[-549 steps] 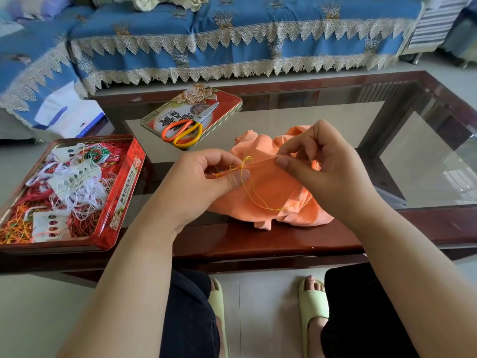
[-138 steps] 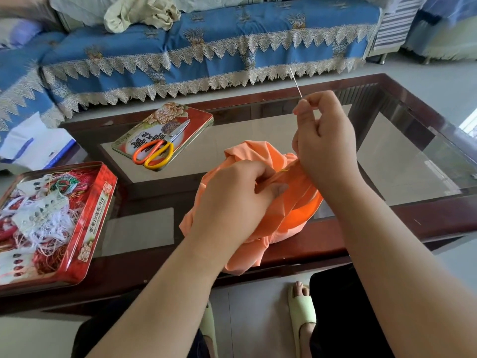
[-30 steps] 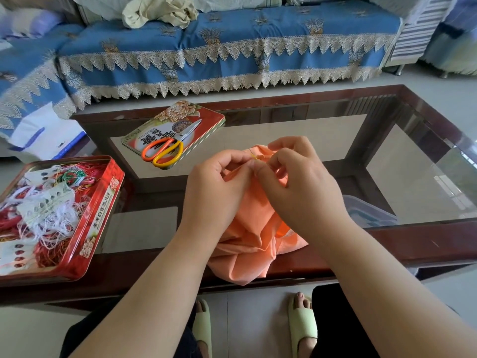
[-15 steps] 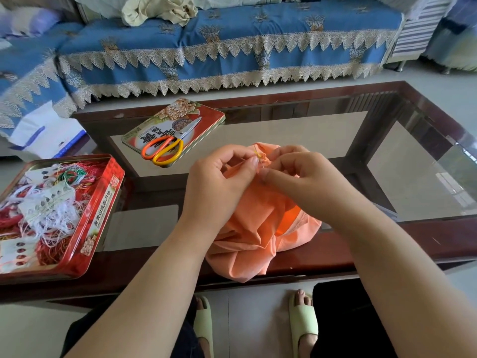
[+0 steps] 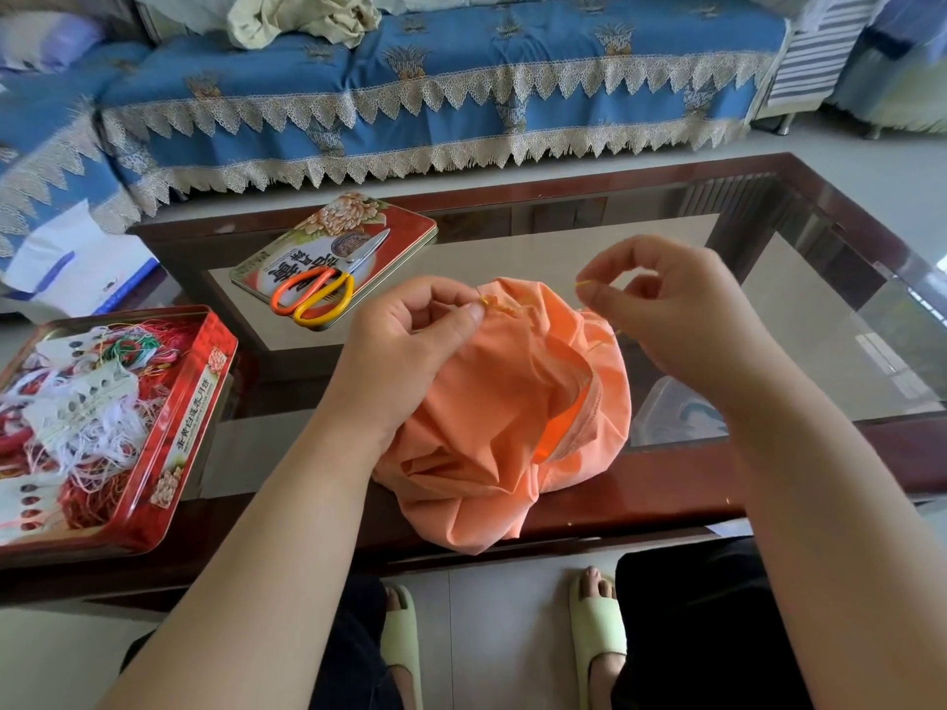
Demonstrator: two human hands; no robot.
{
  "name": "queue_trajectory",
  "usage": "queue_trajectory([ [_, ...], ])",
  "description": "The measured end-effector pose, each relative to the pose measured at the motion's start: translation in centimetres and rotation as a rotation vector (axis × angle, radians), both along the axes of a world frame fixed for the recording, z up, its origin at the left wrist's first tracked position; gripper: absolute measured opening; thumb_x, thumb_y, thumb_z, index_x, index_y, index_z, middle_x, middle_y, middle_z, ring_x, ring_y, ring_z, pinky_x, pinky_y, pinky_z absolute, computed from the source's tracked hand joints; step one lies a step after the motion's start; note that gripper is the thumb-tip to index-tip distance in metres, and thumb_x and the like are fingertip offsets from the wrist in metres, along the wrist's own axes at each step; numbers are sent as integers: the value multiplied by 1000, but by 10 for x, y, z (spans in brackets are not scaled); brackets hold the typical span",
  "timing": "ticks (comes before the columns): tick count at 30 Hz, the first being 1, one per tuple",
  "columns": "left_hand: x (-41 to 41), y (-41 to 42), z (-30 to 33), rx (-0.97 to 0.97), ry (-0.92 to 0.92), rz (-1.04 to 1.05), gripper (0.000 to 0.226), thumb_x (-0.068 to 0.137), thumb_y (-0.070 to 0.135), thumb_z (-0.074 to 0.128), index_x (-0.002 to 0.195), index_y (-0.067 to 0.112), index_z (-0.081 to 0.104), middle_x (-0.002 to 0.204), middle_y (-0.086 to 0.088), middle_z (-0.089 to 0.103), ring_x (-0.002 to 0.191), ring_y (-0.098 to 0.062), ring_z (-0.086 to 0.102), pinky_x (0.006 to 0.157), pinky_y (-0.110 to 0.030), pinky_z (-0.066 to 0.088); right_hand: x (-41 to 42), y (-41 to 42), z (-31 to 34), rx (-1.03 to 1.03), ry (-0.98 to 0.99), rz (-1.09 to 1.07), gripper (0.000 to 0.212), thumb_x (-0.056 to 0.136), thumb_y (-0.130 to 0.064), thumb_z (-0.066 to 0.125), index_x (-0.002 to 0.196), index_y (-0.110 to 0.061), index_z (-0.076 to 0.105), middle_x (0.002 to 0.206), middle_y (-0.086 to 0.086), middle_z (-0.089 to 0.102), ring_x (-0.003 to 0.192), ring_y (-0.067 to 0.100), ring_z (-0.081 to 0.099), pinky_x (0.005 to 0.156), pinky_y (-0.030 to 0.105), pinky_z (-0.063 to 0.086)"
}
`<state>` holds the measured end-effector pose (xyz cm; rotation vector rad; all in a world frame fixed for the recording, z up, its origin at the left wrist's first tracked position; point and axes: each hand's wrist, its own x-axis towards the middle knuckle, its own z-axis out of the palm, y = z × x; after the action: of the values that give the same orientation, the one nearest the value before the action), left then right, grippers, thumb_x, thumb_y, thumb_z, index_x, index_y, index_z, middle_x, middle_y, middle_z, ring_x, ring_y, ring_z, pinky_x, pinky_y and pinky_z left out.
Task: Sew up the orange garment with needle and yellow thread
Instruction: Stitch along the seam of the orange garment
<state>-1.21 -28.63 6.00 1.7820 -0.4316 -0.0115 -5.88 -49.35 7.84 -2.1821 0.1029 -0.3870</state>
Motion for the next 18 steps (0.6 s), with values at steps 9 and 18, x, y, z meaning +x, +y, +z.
queue_trajectory([
  [9, -4, -4, 3, -124, 262, -55, 15, 80, 23, 73, 73, 37, 74, 77, 14, 69, 81, -4, 63, 73, -19, 46, 13, -10, -7, 478, 199, -162, 19, 92, -29, 63, 88, -13, 71, 66, 2, 49, 59, 11, 44, 62, 29, 50],
  [18, -7, -6, 5, -113, 414, -220, 6, 71, 27, 69, 73, 29, 74, 79, 2, 66, 79, -12, 61, 78, -27, 46, 12, -7, -3, 827, 80, 208, 18, 96, -6, 52, 92, -7, 70, 74, 2, 68, 69, 11, 62, 70, 22, 55],
])
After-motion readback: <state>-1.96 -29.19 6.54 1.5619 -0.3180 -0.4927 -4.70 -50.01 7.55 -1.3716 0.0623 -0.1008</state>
